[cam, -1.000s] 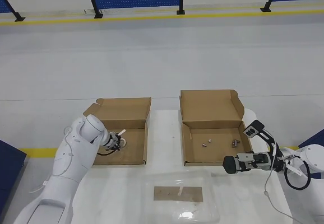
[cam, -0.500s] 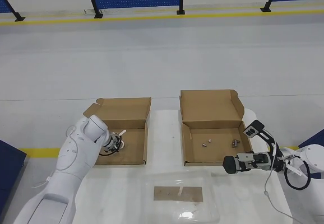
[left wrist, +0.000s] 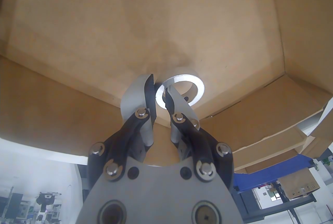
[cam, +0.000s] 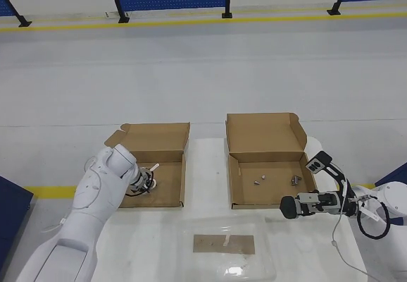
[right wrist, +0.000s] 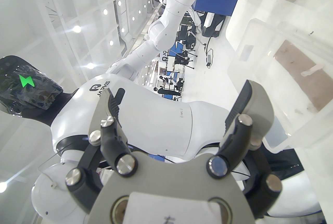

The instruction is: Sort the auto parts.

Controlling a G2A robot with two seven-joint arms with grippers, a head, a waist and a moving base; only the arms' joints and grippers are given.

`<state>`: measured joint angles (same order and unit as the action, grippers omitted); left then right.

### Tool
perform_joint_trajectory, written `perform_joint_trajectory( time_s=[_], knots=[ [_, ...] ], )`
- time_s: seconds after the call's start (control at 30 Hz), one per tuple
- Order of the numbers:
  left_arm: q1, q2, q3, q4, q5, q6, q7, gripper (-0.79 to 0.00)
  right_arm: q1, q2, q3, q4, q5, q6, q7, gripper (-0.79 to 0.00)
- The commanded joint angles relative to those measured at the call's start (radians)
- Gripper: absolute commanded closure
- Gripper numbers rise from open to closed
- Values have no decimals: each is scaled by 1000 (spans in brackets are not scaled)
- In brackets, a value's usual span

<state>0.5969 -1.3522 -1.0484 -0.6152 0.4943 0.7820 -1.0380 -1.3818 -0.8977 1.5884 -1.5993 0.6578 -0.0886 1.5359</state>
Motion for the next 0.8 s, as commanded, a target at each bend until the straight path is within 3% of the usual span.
perform_joint_trajectory(
  time_s=[0.0,0.17,0.3,0.6,0.77],
  knots=[
    [-4,-2,5,8,-4,1,1,0,0,0,0,0,0,0,0,-785],
    [-12,-6,15,27,-11,0,0,0,0,0,0,0,0,0,0,-785],
    [-21,-8,17,44,-21,-2,0,-80,0,0,0,0,0,0,0,-785],
    [-36,-14,24,79,-41,-17,6,-102,0,0,0,0,0,0,0,-785],
    [-47,-18,30,98,-47,-24,7,-197,0,0,0,0,0,0,0,-785]
  ],
)
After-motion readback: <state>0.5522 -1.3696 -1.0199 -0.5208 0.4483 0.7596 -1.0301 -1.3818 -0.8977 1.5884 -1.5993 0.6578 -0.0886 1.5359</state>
